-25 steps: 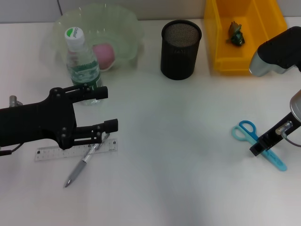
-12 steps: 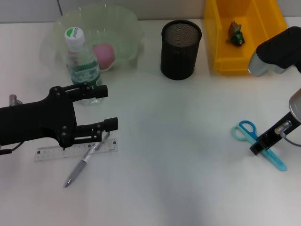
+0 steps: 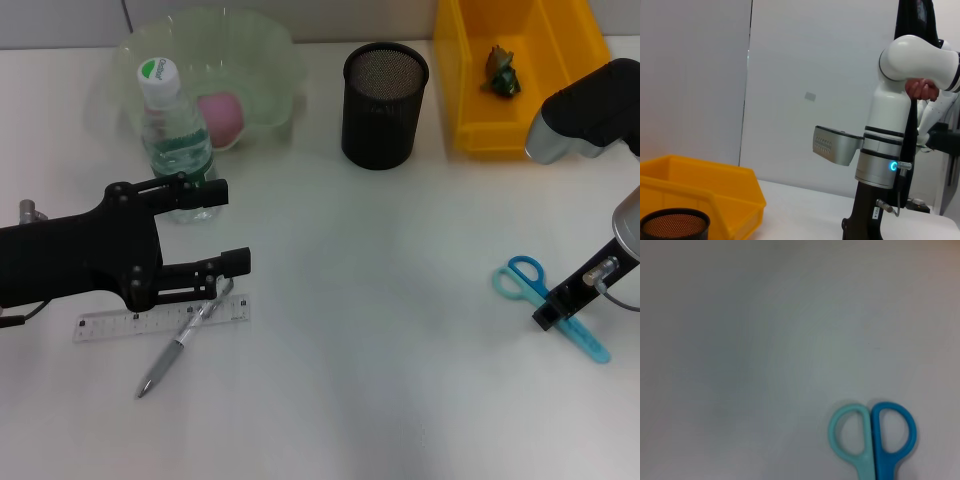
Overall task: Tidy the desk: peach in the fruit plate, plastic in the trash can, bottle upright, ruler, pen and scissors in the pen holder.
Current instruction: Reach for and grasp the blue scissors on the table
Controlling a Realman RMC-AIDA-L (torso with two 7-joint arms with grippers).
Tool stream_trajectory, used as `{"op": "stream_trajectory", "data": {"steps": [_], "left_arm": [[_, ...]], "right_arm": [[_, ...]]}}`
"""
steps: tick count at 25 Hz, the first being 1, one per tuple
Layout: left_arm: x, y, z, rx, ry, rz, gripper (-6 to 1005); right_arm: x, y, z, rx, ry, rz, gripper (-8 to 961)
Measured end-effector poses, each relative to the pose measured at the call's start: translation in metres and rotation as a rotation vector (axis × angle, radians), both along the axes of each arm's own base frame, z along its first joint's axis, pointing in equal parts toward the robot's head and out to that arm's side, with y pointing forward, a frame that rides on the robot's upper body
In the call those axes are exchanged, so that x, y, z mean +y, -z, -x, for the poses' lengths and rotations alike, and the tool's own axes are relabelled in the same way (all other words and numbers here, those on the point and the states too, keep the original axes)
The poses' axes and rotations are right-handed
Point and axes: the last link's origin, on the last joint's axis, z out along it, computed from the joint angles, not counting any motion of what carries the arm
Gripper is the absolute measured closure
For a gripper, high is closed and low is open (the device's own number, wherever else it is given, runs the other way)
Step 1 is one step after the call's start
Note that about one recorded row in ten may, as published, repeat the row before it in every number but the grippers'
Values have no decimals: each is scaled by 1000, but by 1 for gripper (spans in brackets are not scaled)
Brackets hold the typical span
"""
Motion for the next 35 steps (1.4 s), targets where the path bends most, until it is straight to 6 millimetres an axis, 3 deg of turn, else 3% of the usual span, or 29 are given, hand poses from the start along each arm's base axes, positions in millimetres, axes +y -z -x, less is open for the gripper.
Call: {"op": "stream_trajectory", "data": {"steps": [14, 26, 35], "left_arm": [[2, -1, 1, 2, -7, -15, 211], [3, -2, 1, 3, -12, -22, 212], [4, -2, 2, 5, -17, -27, 211]], "right_arm": [[3, 2, 0, -1, -9, -4, 559], [4, 4, 4, -8, -25, 7, 679], [6, 5, 6, -5, -53, -2, 672]]}}
